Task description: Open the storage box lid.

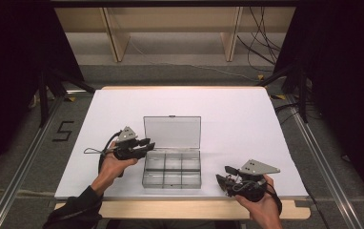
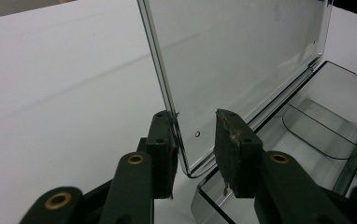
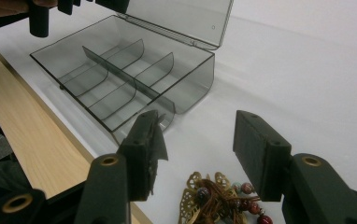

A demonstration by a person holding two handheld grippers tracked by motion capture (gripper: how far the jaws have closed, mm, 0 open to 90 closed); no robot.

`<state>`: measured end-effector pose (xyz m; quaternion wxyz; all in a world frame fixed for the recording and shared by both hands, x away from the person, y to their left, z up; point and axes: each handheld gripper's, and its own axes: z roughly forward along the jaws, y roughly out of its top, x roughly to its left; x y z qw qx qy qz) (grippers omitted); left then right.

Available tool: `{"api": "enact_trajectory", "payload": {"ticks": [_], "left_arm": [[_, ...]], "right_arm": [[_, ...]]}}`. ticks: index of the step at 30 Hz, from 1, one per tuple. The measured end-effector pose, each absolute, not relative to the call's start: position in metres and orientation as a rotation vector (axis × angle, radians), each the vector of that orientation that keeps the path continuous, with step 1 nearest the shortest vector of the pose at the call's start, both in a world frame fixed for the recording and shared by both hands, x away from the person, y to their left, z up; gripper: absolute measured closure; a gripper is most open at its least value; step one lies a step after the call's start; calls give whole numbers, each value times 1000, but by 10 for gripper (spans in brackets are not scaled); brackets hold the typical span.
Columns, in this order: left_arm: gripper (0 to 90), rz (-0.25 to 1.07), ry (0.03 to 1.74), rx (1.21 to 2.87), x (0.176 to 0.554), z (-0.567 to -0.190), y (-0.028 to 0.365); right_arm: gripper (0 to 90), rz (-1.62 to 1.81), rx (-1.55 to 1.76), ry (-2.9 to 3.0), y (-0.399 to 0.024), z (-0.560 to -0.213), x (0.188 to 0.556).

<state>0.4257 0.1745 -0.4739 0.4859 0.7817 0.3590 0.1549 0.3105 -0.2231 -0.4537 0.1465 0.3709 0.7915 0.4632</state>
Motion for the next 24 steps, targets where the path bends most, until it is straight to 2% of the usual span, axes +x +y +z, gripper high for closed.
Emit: {"api": "enact_trajectory", "payload": {"ticks": [24], "left_arm": [[645,240,982,1829,434,-479,182]], "right_arm": [[513,1371,1068,2282,-224,-456,311]]}}
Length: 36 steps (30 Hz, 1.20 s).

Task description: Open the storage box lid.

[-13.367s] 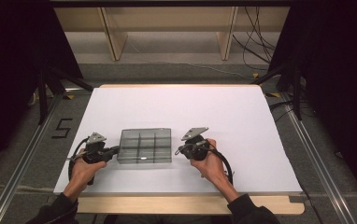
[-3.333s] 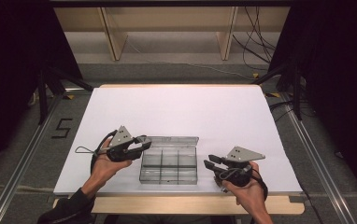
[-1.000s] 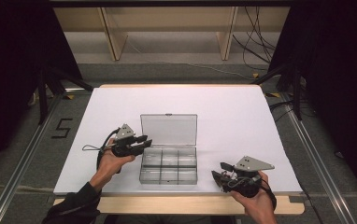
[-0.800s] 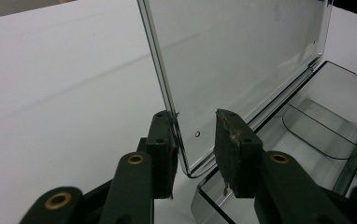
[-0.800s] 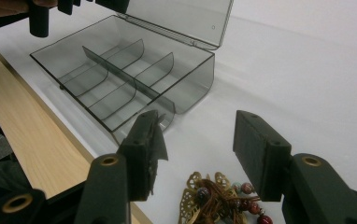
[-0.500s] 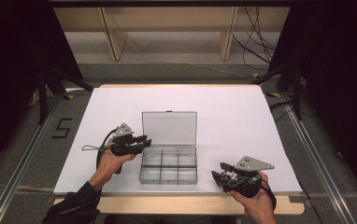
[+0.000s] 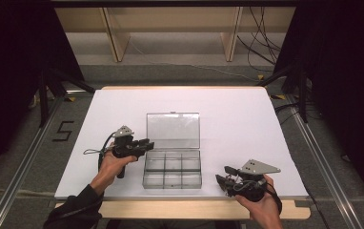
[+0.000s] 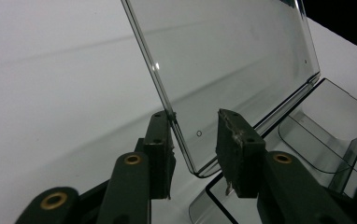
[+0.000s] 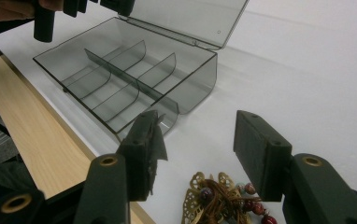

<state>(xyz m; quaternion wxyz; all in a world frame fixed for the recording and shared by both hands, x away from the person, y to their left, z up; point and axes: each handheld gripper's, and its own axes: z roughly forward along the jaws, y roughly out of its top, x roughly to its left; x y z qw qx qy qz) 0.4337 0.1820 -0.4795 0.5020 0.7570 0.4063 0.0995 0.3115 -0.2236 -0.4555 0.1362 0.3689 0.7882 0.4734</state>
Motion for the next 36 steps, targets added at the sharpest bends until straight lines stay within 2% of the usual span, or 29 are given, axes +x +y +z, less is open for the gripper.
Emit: {"api": "enact_trajectory", "payload": {"ticks": [20,27,36], "left_arm": [[621,184,1078,1792,433,-480,185],[613,211,1079,1786,430,-474,183],[566,219,1031,1801,417,-460,183]], "right_arm": [[511,1381,1078,2291,-222,-456,311],[509,1365,1064,2296,-224,-454,311],[420,1284,1092,2243,-227,-453,308]]}}
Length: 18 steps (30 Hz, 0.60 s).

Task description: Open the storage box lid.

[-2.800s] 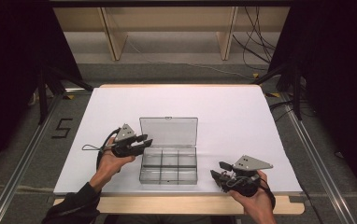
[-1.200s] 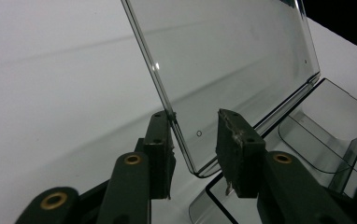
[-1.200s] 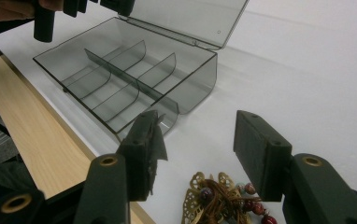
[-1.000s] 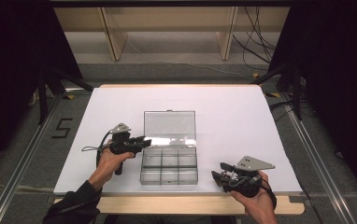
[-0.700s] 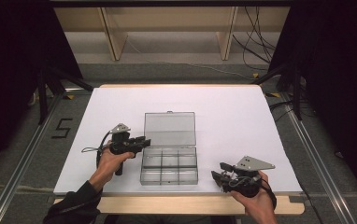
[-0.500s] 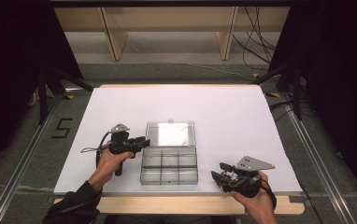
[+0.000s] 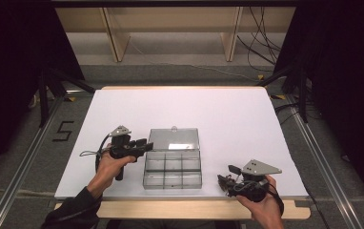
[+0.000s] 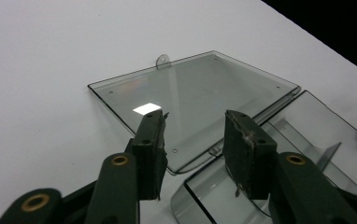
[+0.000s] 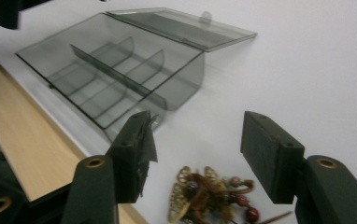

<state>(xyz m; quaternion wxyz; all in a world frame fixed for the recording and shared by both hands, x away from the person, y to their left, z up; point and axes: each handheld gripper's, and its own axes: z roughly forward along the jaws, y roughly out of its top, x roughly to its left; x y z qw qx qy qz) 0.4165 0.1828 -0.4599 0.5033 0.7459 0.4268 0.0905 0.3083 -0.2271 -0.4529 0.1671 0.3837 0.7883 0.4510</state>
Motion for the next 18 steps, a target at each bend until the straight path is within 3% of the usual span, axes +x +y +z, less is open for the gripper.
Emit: {"api": "enact_trajectory", "payload": {"ticks": [18], "left_arm": [[429,271,987,1875,363,-453,198]], "right_arm": [[360,1176,1131,2323,-226,-459,302]]}}
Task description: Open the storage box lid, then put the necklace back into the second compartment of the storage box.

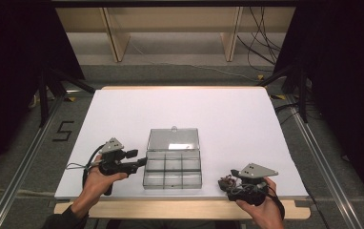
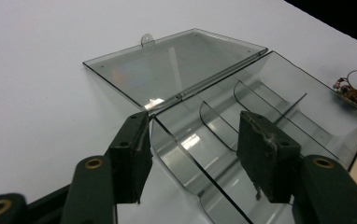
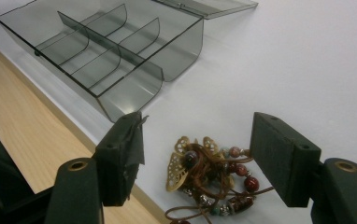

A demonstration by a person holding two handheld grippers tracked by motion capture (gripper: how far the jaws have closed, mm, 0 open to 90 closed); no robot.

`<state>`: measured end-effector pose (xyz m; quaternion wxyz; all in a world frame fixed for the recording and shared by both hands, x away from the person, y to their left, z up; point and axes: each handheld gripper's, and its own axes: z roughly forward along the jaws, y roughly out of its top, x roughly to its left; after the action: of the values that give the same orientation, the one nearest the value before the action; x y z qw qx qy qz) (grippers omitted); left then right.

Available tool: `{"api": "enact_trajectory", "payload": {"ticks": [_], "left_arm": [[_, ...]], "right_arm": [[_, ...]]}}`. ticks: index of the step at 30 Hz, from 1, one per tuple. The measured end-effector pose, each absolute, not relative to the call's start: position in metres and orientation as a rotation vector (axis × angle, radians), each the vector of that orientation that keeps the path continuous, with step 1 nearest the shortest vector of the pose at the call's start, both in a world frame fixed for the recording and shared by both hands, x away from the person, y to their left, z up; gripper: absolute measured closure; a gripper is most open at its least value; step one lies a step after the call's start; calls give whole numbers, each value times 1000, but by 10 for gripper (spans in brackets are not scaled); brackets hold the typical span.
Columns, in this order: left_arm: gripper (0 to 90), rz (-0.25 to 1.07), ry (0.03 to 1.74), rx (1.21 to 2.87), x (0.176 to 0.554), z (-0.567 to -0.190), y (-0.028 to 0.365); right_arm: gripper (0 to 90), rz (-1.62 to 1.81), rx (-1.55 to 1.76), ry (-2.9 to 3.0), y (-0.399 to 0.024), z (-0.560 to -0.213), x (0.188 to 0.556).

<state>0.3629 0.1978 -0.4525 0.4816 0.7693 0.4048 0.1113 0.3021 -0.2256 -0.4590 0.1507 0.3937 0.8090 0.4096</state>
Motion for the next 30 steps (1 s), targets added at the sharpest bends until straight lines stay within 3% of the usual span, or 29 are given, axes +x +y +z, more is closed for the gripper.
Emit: {"api": "enact_trajectory", "payload": {"ticks": [30], "left_arm": [[310,266,911,1997,299,-465,199]], "right_arm": [[320,1083,1129,2403,-220,-469,302]]}}
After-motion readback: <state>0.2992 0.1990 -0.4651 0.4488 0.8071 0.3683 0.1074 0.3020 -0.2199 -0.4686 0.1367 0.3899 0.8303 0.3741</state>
